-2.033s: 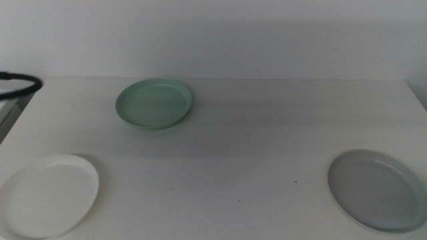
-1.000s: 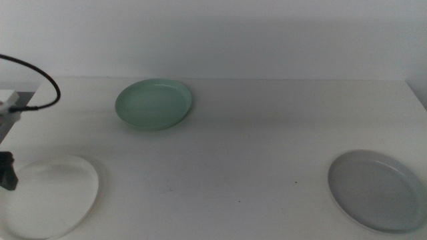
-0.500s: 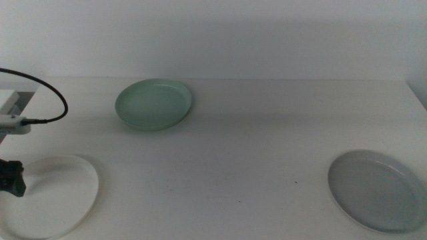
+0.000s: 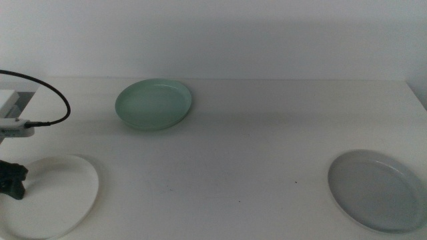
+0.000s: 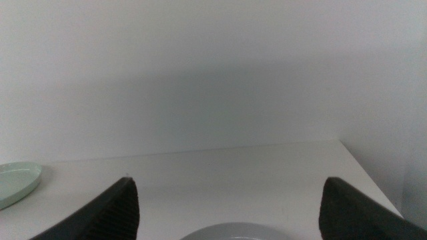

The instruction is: Stack the three bowls on top of each other.

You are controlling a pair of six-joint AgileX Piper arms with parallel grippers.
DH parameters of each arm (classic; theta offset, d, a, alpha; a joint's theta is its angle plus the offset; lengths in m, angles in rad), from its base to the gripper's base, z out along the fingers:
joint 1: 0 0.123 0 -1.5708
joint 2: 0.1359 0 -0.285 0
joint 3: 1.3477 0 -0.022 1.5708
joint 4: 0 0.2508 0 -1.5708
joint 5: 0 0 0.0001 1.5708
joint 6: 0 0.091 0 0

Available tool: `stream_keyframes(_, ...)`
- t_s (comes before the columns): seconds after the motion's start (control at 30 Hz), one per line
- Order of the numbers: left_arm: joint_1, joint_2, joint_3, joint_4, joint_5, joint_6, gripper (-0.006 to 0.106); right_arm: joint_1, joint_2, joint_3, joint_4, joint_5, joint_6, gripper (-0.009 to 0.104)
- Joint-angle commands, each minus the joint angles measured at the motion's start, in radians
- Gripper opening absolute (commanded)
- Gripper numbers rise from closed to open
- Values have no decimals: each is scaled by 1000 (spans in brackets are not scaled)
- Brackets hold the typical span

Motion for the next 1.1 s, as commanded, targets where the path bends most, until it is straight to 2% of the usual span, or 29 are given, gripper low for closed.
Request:
stream_keyframes(0.0,3,11,3,11,-4,4,55,-7,4,-6,-10,-9,-4,93)
stream_keyframes(0.23,3,11,3,19,-6,0,-1,-7,4,-6,-10,-9,-4,93)
stream_keyframes(0.37,1,10,-6,20,12,9,-2,-7,4,-6,-10,-9,-4,93)
stream_keyframes(0.6,-94,-29,-87,-78,229,25,-2,-7,4,-6,-10,-9,-4,93)
stream_keyframes(0.73,-230,-80,-89,-154,245,10,-2,-7,4,-6,-10,-9,-4,93)
stream_keyframes(1.07,-666,-66,-181,-154,142,-228,-2,-7,4,-6,-10,-9,-4,93)
